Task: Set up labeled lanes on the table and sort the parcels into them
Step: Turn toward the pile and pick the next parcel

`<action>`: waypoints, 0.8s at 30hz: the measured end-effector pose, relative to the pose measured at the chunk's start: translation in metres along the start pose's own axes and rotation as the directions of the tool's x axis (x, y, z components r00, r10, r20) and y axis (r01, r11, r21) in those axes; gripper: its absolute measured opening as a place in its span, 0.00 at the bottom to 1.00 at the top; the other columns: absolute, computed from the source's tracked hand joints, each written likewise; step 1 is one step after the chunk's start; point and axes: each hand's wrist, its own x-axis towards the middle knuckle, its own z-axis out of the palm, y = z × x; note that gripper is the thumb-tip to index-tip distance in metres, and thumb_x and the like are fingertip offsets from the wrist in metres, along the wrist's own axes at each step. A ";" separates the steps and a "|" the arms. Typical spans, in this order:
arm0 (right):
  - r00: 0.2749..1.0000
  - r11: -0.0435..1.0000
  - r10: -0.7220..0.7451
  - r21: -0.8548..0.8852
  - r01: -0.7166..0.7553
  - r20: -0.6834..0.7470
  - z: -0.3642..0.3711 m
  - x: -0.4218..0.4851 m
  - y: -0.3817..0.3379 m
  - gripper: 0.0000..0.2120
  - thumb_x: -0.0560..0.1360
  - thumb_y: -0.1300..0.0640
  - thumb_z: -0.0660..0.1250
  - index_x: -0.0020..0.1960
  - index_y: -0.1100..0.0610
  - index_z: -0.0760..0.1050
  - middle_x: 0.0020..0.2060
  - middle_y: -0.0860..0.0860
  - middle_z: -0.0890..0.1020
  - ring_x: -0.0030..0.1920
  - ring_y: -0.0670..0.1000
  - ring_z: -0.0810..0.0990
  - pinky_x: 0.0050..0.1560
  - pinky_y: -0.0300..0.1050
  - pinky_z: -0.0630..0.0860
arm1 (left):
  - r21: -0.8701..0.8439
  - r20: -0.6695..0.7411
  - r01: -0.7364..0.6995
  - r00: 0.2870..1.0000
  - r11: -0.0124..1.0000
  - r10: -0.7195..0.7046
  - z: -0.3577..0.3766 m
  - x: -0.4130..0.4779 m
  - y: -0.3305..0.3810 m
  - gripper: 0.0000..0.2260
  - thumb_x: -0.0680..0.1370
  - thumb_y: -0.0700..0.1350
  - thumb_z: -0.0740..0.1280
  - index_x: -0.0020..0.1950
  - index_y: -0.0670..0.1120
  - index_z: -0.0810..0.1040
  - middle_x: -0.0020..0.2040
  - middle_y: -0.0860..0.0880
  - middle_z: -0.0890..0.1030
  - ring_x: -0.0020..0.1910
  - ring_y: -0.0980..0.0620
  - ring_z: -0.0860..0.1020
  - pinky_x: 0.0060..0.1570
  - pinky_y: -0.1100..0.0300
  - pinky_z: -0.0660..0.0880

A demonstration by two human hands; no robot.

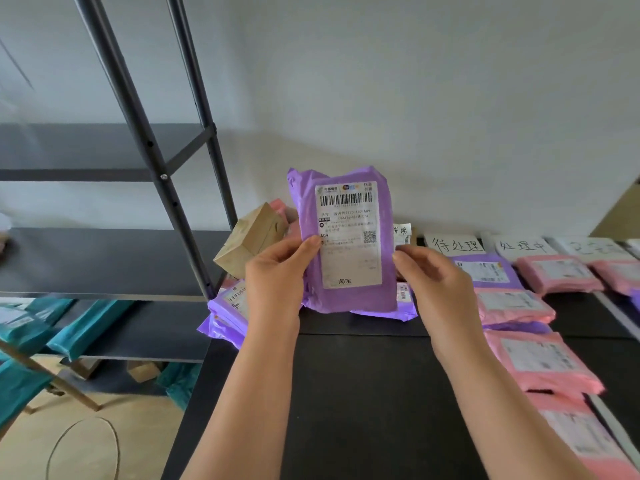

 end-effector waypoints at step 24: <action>0.985 0.928 0.105 0.370 -0.047 -0.139 -0.007 -0.001 -0.036 0.06 0.78 0.62 0.68 0.44 0.58 0.82 0.37 0.47 0.86 0.36 0.43 0.84 0.33 0.32 0.76 | 0.030 0.183 -0.090 0.980 0.996 0.083 0.005 -0.021 0.025 0.04 0.75 0.43 0.73 0.40 0.47 0.85 0.35 0.52 0.85 0.32 0.59 0.82 0.28 0.69 0.73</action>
